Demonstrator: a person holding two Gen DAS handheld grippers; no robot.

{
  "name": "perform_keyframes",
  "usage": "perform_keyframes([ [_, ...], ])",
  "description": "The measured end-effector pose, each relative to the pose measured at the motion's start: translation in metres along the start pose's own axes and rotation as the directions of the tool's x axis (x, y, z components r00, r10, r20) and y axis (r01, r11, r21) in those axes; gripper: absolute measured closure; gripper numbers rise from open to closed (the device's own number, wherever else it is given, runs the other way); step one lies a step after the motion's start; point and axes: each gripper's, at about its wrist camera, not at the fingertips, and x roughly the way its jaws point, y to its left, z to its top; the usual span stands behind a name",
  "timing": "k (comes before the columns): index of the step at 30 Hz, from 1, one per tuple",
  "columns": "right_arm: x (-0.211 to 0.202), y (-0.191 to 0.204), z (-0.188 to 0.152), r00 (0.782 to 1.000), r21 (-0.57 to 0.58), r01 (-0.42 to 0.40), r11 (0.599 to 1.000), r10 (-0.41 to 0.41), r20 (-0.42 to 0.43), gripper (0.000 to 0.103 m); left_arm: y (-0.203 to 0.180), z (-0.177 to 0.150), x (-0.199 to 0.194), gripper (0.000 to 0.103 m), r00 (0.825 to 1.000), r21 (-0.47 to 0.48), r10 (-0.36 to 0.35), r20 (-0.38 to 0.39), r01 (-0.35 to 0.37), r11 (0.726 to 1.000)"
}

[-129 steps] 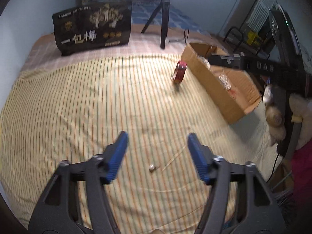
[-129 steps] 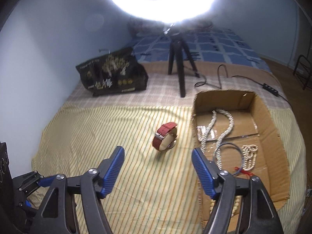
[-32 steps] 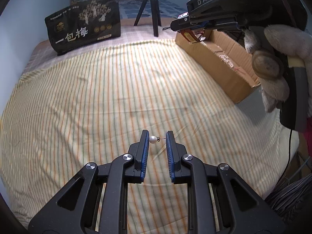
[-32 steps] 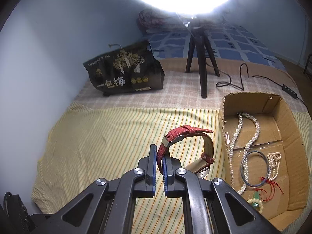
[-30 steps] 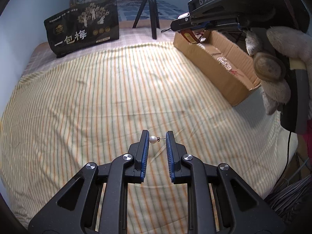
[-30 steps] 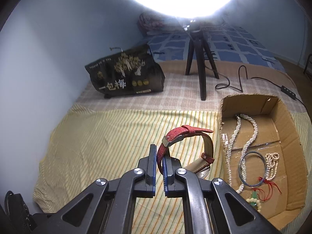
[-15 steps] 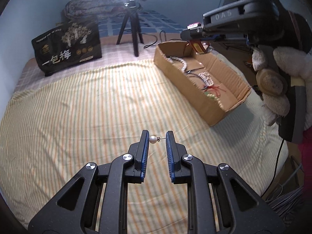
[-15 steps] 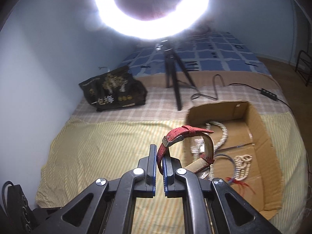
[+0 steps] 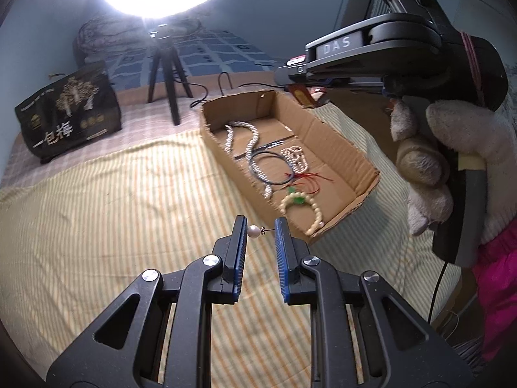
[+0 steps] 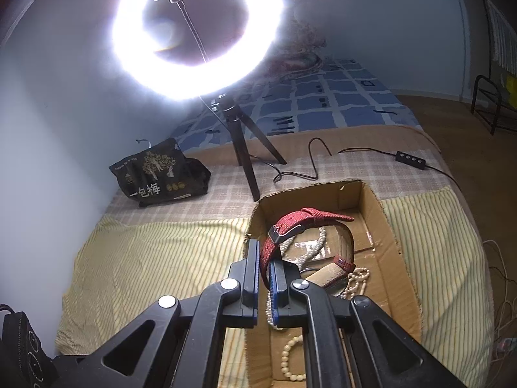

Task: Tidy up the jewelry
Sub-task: 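Carry the earring with the left tool while the right carries the watch to the box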

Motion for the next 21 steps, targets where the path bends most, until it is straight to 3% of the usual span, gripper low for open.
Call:
perform_keyframes([
  [21,0.041,-0.042,0.004,0.999,0.009,0.005,1.0,-0.005,-0.052,0.1,-0.036,0.022,0.05,0.087,0.999,0.012,-0.037,-0.026,0.037,0.999],
])
